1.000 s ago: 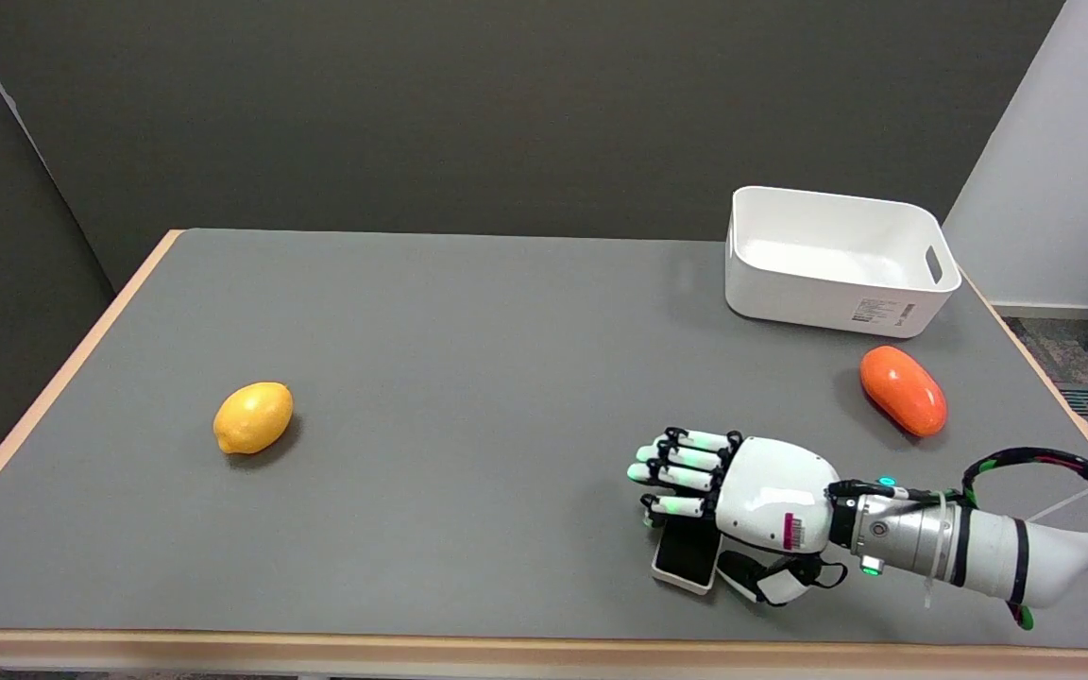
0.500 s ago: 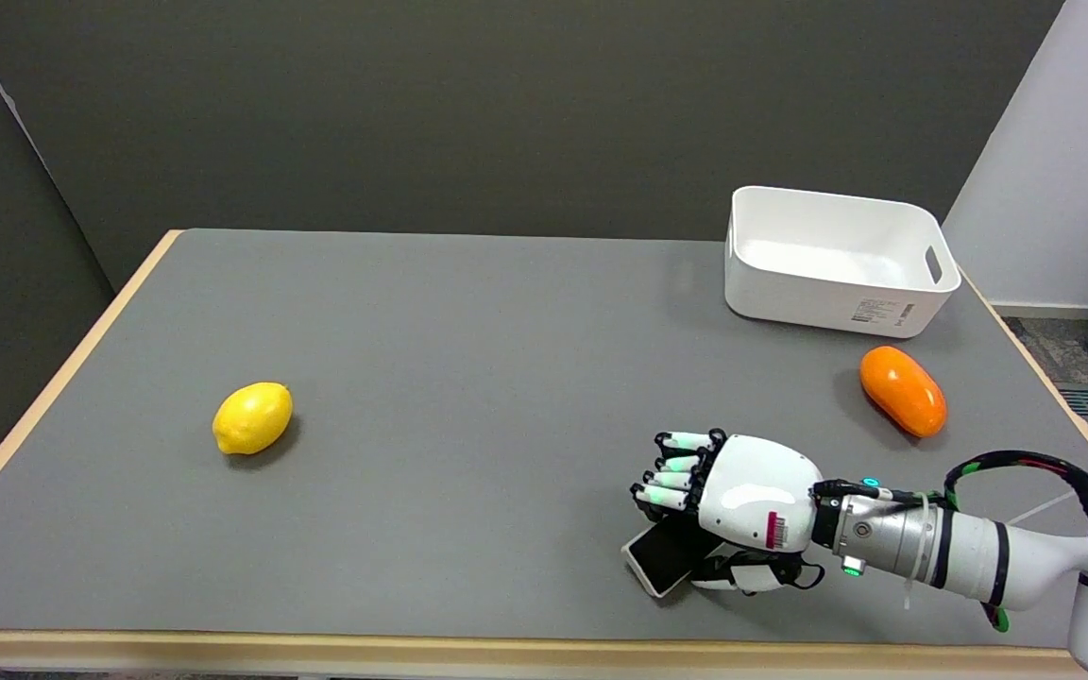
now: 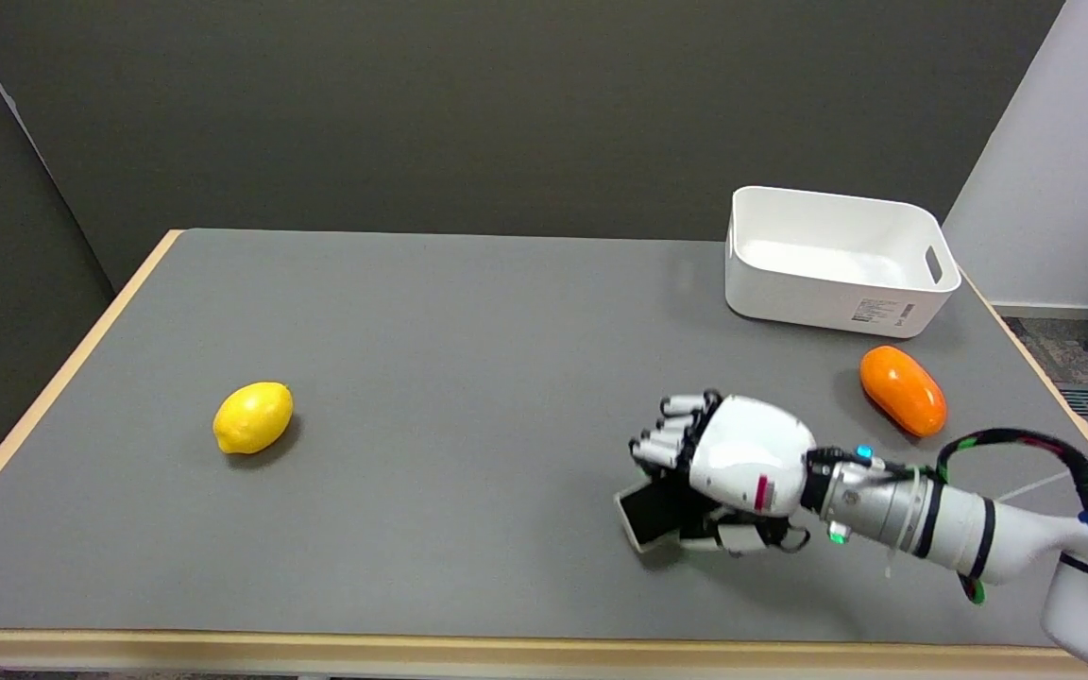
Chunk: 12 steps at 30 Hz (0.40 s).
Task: Pick up the blackboard eraser.
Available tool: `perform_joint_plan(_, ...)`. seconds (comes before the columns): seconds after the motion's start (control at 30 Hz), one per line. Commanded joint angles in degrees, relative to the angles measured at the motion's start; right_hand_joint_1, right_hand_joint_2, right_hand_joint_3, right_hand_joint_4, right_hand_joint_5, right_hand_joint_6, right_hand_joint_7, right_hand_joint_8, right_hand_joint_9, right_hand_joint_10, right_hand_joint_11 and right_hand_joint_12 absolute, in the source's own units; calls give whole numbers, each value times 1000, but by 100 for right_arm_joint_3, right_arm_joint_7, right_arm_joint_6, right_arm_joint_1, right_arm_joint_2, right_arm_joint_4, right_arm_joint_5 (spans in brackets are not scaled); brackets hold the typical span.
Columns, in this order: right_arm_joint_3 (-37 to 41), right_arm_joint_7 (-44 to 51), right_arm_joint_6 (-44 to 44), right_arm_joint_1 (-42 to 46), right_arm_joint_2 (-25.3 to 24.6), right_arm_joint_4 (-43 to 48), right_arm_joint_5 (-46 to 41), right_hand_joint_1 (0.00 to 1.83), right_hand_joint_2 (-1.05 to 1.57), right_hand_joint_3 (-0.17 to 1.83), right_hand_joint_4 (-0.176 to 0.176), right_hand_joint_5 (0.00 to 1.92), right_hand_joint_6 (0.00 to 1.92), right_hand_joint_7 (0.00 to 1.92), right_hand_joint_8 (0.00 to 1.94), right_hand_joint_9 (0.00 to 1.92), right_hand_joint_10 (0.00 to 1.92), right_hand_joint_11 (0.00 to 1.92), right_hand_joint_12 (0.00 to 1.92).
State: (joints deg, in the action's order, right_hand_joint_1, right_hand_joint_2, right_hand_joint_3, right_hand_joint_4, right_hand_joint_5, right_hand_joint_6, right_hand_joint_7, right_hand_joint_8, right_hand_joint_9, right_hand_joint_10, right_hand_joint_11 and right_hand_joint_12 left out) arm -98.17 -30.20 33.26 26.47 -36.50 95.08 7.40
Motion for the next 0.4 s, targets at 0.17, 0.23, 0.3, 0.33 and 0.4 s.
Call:
perform_joint_plan(0.17,1346,1534,-1082,-2459,-504,412,-853,1197,1016,484,-140,632,1439,879,1458,767,1345,560,1673)
perform_joint_plan(0.23,1299,1760,-1282,-2926,-537,313,-853,1199,1025,457,-138,638,1427,883,1443,772,1325,586,1661)
perform_joint_plan(0.3,1147,2067,-1498,-3695,-662,-12,-853,1199,1024,457,-137,638,1427,884,1442,774,1324,593,1659)
perform_joint_plan(0.33,1093,2127,-1532,-3884,-702,-119,-853,1198,1013,485,-138,635,1439,882,1452,775,1342,583,1661)
perform_joint_plan(0.4,867,2312,-1686,-4689,-831,-740,-853,1196,1007,501,-137,633,1446,882,1455,776,1351,578,1663)
